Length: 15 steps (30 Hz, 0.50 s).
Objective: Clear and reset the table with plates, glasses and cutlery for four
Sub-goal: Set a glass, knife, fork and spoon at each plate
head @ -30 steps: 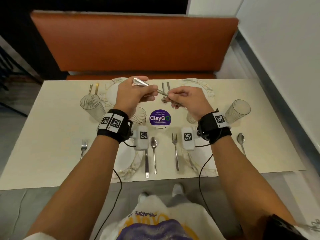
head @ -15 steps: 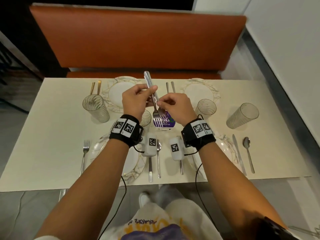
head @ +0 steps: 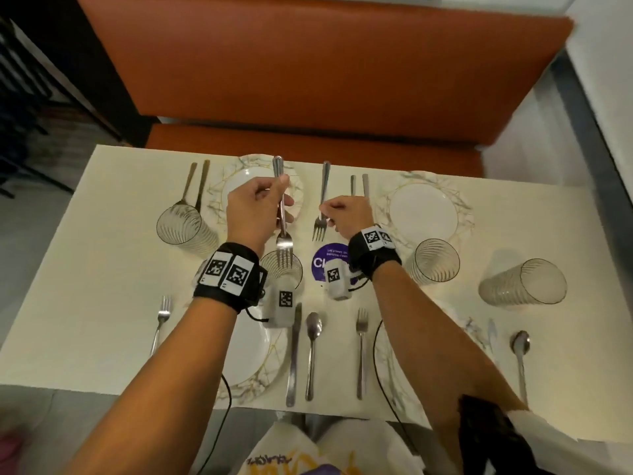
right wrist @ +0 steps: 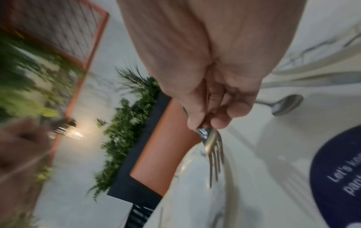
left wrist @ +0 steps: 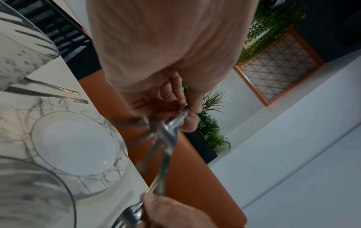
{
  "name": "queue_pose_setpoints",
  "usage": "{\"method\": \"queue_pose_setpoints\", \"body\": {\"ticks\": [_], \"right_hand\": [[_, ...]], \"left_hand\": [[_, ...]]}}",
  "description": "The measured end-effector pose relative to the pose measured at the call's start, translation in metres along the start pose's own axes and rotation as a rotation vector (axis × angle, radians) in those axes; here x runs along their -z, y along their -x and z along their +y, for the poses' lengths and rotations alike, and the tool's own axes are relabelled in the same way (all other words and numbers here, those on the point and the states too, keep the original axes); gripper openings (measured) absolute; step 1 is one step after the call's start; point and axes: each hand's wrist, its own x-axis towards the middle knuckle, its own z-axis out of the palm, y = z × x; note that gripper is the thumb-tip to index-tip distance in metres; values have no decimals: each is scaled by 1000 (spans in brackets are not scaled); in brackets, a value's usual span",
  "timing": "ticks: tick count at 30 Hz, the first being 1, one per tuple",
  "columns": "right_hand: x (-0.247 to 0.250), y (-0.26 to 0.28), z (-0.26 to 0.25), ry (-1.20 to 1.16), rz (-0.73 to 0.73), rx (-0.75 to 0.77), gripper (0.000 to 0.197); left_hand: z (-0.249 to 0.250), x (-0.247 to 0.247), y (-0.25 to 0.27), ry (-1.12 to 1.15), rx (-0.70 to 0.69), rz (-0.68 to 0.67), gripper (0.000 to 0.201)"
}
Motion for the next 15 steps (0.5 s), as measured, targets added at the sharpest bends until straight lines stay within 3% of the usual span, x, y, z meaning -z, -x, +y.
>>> {"method": "queue_pose_setpoints", "body": {"ticks": [6,15], "right_hand": [[-36,-58,23,155,-134,-181,12],[-58,-102,37,288,-88,-254,20]], "left_hand": [[-5,-2,-23,-61,54,13,26],[-6,-6,-39,-138,48,38,19]]}}
